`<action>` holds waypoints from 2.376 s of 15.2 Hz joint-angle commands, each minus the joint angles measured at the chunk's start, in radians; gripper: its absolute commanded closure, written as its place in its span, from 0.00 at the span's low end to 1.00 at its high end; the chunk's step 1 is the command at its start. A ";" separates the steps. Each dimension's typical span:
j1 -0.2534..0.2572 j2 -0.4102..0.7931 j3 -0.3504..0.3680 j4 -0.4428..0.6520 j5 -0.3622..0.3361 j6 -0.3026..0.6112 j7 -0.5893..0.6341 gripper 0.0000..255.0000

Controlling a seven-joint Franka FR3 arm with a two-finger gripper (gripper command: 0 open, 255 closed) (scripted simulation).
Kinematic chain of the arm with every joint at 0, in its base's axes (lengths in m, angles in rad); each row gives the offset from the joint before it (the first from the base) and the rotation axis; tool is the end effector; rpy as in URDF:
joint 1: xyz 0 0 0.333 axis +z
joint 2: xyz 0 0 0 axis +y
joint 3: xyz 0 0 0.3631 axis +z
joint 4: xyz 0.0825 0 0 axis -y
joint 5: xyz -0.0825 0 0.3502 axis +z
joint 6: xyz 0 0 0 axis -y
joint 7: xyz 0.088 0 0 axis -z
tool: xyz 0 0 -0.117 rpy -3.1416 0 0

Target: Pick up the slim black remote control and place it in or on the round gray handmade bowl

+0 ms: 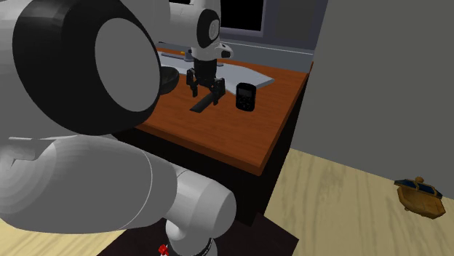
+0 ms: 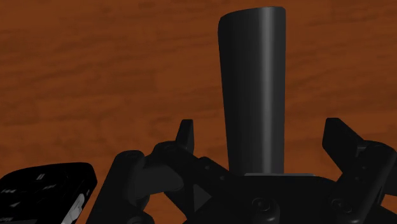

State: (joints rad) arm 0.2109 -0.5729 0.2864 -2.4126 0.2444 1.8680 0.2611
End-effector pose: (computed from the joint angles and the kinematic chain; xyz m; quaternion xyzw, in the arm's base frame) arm 0.2713 0.1923 0.5455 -0.9973 -0.0614 0.0071 0.0402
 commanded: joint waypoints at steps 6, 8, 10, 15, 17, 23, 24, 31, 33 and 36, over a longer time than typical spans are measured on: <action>0.000 0.000 0.000 0.000 0.000 0.000 0.000 1.00; 0.000 0.000 0.001 0.001 0.000 -0.001 0.001 1.00; 0.001 0.000 0.001 0.000 0.001 0.000 0.001 1.00; -0.001 -0.003 -0.004 0.024 -0.003 -0.027 0.003 1.00; -0.002 -0.004 -0.008 0.050 -0.007 -0.053 0.005 1.00; -0.006 -0.003 -0.018 0.131 -0.016 -0.133 0.013 1.00; -0.006 -0.002 -0.019 0.145 -0.018 -0.146 0.014 1.00; -0.011 0.012 -0.029 0.248 -0.028 -0.236 0.025 1.00; -0.012 0.017 -0.031 0.279 -0.030 -0.261 0.028 1.00; -0.014 0.027 -0.034 0.328 -0.034 -0.300 0.032 1.00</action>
State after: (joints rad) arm 0.1977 -0.5524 0.2527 -2.1061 0.2120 1.5826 0.2912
